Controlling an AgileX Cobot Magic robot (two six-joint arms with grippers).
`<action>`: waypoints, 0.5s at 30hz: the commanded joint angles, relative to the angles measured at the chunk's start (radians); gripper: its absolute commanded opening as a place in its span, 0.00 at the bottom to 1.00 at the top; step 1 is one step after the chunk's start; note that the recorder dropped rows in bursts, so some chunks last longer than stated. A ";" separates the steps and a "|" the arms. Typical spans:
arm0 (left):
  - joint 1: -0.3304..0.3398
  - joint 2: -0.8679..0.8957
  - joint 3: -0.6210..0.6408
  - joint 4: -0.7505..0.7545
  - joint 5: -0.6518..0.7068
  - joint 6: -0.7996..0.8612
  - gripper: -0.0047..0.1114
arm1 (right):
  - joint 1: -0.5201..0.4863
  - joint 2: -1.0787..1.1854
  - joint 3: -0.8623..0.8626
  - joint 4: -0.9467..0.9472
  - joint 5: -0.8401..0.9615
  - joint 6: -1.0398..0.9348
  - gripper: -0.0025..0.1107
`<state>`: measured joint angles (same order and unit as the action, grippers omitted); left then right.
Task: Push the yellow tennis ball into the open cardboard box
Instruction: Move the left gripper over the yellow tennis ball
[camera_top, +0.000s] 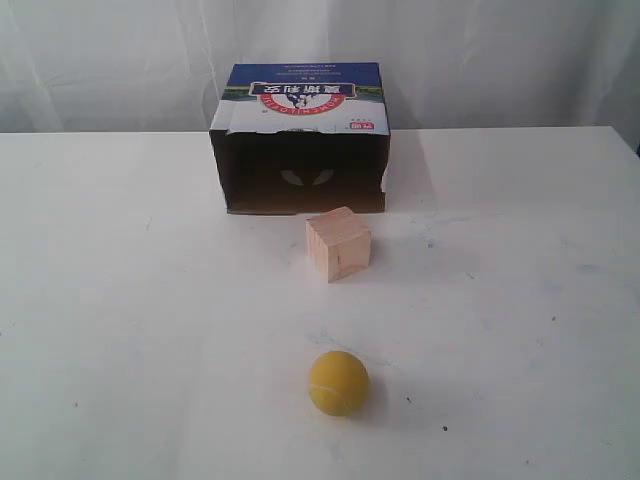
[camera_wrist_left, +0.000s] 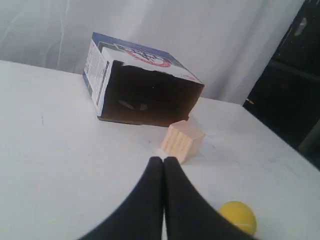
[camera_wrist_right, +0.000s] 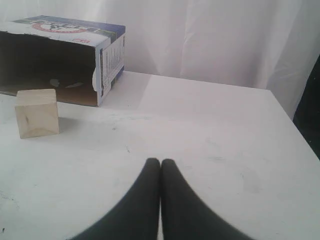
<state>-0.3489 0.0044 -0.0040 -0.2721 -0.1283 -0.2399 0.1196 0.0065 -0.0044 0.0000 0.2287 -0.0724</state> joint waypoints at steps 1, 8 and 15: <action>0.000 -0.004 0.004 -0.017 -0.014 -0.320 0.04 | -0.001 -0.007 0.004 0.000 -0.008 0.002 0.02; -0.002 -0.004 0.004 0.089 -0.072 -0.452 0.04 | -0.001 -0.007 0.004 0.000 -0.008 0.002 0.02; -0.002 0.054 -0.163 0.314 0.082 -0.546 0.04 | -0.001 -0.007 0.004 0.000 -0.008 0.002 0.02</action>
<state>-0.3489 0.0172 -0.1015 -0.0233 -0.0921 -0.7679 0.1196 0.0065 -0.0044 0.0000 0.2287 -0.0724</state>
